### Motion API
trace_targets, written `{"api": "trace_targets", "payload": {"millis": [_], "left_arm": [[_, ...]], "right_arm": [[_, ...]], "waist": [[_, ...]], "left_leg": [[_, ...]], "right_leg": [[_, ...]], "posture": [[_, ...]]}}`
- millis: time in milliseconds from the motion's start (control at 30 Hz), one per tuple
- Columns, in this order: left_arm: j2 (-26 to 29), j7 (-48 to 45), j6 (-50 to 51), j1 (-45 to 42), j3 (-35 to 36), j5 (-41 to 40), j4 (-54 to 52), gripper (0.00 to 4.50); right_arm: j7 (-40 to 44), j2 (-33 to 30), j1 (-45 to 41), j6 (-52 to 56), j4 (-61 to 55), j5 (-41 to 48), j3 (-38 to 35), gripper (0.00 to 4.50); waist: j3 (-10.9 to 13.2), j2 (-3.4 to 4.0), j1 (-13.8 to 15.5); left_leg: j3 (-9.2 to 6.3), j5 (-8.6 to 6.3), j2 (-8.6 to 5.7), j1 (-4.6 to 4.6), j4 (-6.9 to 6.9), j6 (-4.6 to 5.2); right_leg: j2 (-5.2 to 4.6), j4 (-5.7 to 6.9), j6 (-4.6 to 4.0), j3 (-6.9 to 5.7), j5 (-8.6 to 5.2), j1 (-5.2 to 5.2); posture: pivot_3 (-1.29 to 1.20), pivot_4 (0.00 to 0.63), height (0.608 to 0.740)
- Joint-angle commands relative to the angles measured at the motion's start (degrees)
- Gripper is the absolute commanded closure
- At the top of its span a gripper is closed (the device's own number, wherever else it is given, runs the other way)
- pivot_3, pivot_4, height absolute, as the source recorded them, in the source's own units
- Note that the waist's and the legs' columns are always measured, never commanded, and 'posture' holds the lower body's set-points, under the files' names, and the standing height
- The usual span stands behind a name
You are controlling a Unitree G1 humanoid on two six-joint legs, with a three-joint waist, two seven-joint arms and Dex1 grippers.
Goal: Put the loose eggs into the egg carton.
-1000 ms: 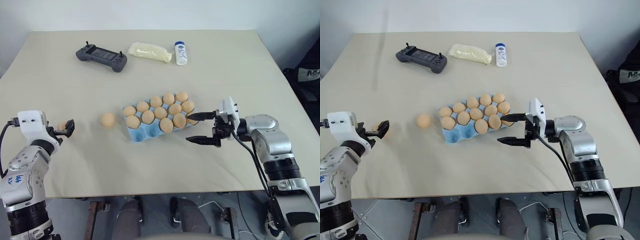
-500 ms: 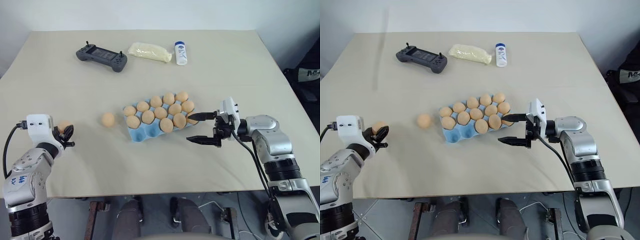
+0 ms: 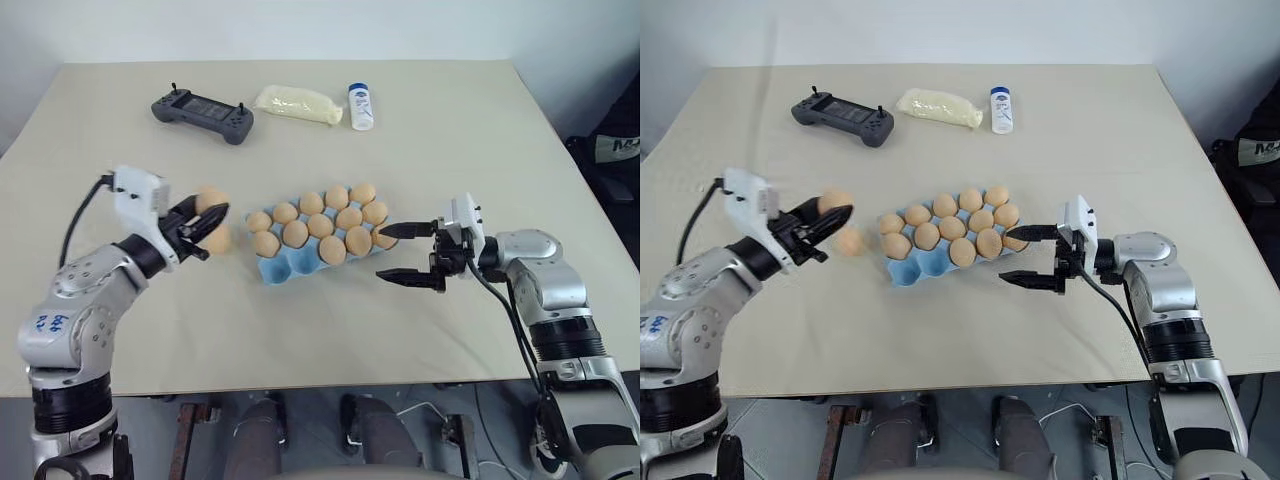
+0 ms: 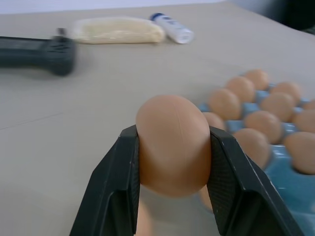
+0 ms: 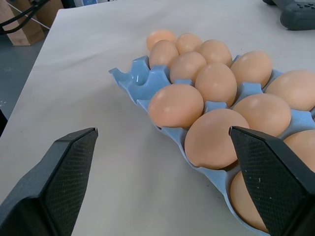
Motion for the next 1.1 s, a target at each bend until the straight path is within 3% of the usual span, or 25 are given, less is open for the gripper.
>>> {"api": "trace_targets", "payload": {"millis": [33, 367, 600, 633, 867, 900, 1100], "left_arm": [[0.5, -4.8, -1.0, -2.3, -4.7, -0.8, 1.1, 3.01], [-0.8, -14.5, -4.2, -8.2, -15.7, 1.2, 7.4, 3.01], [-0.8, -15.8, -4.1, -9.5, -17.0, 2.2, 9.2, 3.01], [-0.9, -15.6, -4.0, -9.6, -16.9, 2.4, 9.4, 2.33], [-1.2, -14.8, -3.3, -9.8, -16.3, 2.8, 9.7, 0.22], [-1.2, -14.7, -3.2, -9.9, -16.2, 2.7, 9.6, 0.05], [0.5, -11.2, -2.6, -9.8, -10.7, 2.0, 7.9, 0.05]], "right_arm": [[-0.4, -0.5, -0.2, -0.7, -1.6, 0.6, -1.4, 0.00], [-3.2, -0.9, 3.0, 0.7, -5.8, 1.2, -2.3, 0.00], [-5.3, -1.3, 5.2, 1.9, -8.8, 1.8, -3.0, 0.00], [-5.4, -1.3, 5.4, 2.0, -9.1, 1.8, -3.0, 0.00], [-6.0, -1.3, 5.3, 2.4, -9.4, 2.0, -2.9, 0.00], [-5.9, -1.3, 5.2, 2.4, -9.3, 1.9, -2.8, 0.00], [-5.0, -1.1, 3.7, 2.1, -8.0, 1.7, -2.3, 0.00]], "waist": [[0.0, 0.00, 0.0], [0.0, 0.00, 0.0], [0.0, 0.00, 0.0], [0.0, 0.00, 0.0], [0.0, 0.00, 0.0], [0.0, 0.00, 0.0], [0.0, 0.00, -0.1]], "left_leg": [[0.01, 0.00, 0.00, 0.00, 0.03, -0.01], [0.08, -0.09, 0.03, 0.01, 0.35, -0.07], [0.03, -0.10, 0.08, 0.01, 0.52, -0.05], [0.03, -0.11, 0.07, 0.01, 0.57, -0.04], [0.06, -0.13, 0.06, 0.00, 0.63, 0.00], [0.06, -0.13, 0.06, 0.00, 0.62, 0.00], [0.07, -0.12, 0.07, 0.00, 0.62, 0.01]], "right_leg": [[0.00, 0.01, 0.00, -0.01, 0.00, 0.00], [-0.02, 0.24, 0.00, 0.13, 0.00, 0.00], [-0.02, 0.38, -0.01, 0.15, -0.01, 0.00], [-0.02, 0.39, -0.01, 0.15, -0.01, 0.01], [-0.06, 0.40, -0.01, 0.21, -0.01, 0.01], [-0.06, 0.40, -0.01, 0.21, -0.01, 0.01], [-0.05, 0.41, -0.01, 0.21, -0.01, 0.01]], "posture": [[0.00, 0.150, 0.740], [0.00, 0.150, 0.740], [0.00, 0.150, 0.740], [0.00, 0.150, 0.740], [0.00, 0.150, 0.740], [0.00, 0.150, 0.740], [0.00, 0.150, 0.740]]}}
